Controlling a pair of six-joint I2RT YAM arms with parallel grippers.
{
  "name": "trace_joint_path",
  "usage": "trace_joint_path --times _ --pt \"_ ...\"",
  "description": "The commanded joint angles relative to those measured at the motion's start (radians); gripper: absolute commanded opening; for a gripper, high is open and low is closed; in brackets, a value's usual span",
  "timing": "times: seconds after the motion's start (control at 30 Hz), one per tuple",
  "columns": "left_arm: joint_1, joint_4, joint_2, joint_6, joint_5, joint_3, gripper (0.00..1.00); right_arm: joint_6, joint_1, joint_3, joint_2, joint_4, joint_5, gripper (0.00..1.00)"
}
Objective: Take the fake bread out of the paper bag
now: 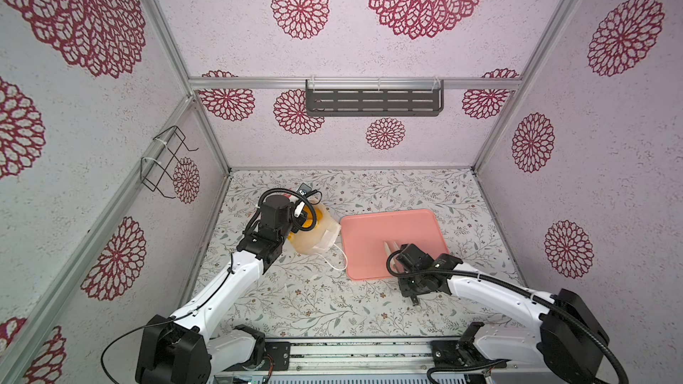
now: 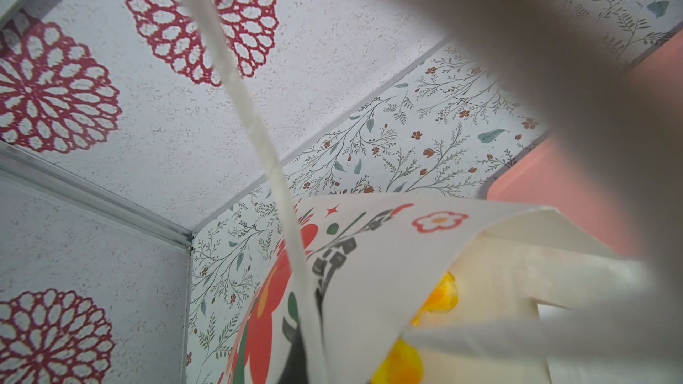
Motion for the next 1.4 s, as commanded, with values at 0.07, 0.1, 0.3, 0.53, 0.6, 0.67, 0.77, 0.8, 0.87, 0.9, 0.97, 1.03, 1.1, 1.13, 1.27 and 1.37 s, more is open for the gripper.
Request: trace_joint_path --times 0.07,0.1,0.3,0.53,0.6,0.67,0.77,0.8,0.87,0.9,0.97,1.03,1.1,1.13,1.27,1.37 --pt "-0.011 0.028 -0.023 -0.016 0.001 0.022 0.00 -0.149 -0.244 0.185 0.004 -0.077 0.002 0.37" --pt "-0.016 0.029 -0.021 -0.022 0.004 0.023 0.00 -0.190 -0.307 0.216 0.030 -0.074 -0.006 0.37" --pt "-0.036 0.034 -0.011 -0.032 0.013 0.025 0.00 -0.382 -0.608 0.355 0.251 0.047 -0.007 0.30" --pt "-0.060 0.015 -0.032 -0.036 0.021 0.025 0.00 -0.425 -0.747 0.568 0.504 0.042 -0.120 0.26" --pt "-0.064 0.019 -0.046 -0.039 0.022 0.018 0.00 -0.426 -0.748 0.618 0.518 0.008 -0.127 0.28" --pt "-0.066 0.025 -0.055 -0.035 0.022 0.013 0.00 -0.422 -0.749 0.648 0.513 -0.023 -0.150 0.30" --pt "-0.065 0.038 -0.061 -0.035 0.023 0.005 0.00 -0.404 -0.746 0.677 0.491 -0.077 -0.183 0.31" --pt "-0.066 0.041 -0.059 -0.034 0.025 0.004 0.00 -0.395 -0.746 0.678 0.476 -0.090 -0.199 0.31" --pt "-0.065 0.045 -0.058 -0.034 0.027 0.000 0.00 -0.383 -0.744 0.669 0.444 -0.108 -0.231 0.31" --pt "-0.066 0.048 -0.058 -0.035 0.031 -0.002 0.00 -0.374 -0.740 0.662 0.424 -0.121 -0.248 0.31" --pt "-0.067 0.055 -0.062 -0.033 0.030 -0.007 0.00 -0.361 -0.733 0.646 0.384 -0.144 -0.294 0.31" --pt "-0.067 0.076 -0.074 -0.035 0.030 -0.022 0.00 -0.342 -0.715 0.629 0.342 -0.171 -0.328 0.31" --pt "-0.067 0.096 -0.080 -0.030 0.030 -0.040 0.00 -0.328 -0.674 0.610 0.286 -0.199 -0.351 0.31" --pt "-0.067 0.096 -0.079 -0.028 0.035 -0.042 0.00 -0.318 -0.653 0.602 0.260 -0.210 -0.361 0.31" --pt "-0.067 0.087 -0.070 -0.034 0.063 -0.044 0.00 -0.258 -0.543 0.568 0.125 -0.240 -0.428 0.31" --pt "-0.069 0.099 -0.068 -0.038 0.075 -0.052 0.00 -0.233 -0.424 0.558 0.030 -0.254 -0.421 0.37"
